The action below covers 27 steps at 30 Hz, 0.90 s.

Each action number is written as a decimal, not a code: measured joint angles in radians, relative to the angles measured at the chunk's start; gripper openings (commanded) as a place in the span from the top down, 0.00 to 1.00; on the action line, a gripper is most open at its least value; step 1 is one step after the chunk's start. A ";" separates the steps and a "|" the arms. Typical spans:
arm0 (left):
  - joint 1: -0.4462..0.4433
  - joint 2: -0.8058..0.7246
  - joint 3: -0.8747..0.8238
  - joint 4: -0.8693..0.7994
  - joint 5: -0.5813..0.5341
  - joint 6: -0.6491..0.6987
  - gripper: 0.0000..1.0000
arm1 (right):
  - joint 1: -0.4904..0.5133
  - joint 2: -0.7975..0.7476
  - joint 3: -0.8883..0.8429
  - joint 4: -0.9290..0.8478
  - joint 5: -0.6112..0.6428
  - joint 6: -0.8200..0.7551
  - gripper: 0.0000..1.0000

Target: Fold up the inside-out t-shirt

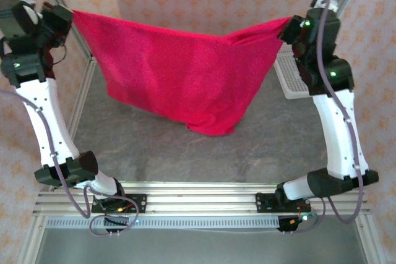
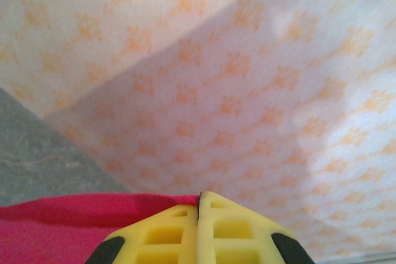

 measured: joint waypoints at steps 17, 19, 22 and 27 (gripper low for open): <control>0.098 -0.044 0.249 0.003 0.086 -0.125 1.00 | 0.000 -0.080 0.362 -0.066 -0.037 -0.025 1.00; 0.112 -0.055 0.249 0.003 0.086 -0.125 1.00 | 0.000 -0.087 0.342 -0.069 -0.051 -0.021 1.00; 0.126 -0.084 0.248 0.002 0.080 -0.124 1.00 | 0.000 -0.117 0.302 -0.078 -0.072 -0.014 1.00; 0.129 -0.166 0.248 0.000 0.047 -0.113 1.00 | 0.000 -0.183 0.291 -0.081 -0.082 -0.011 1.00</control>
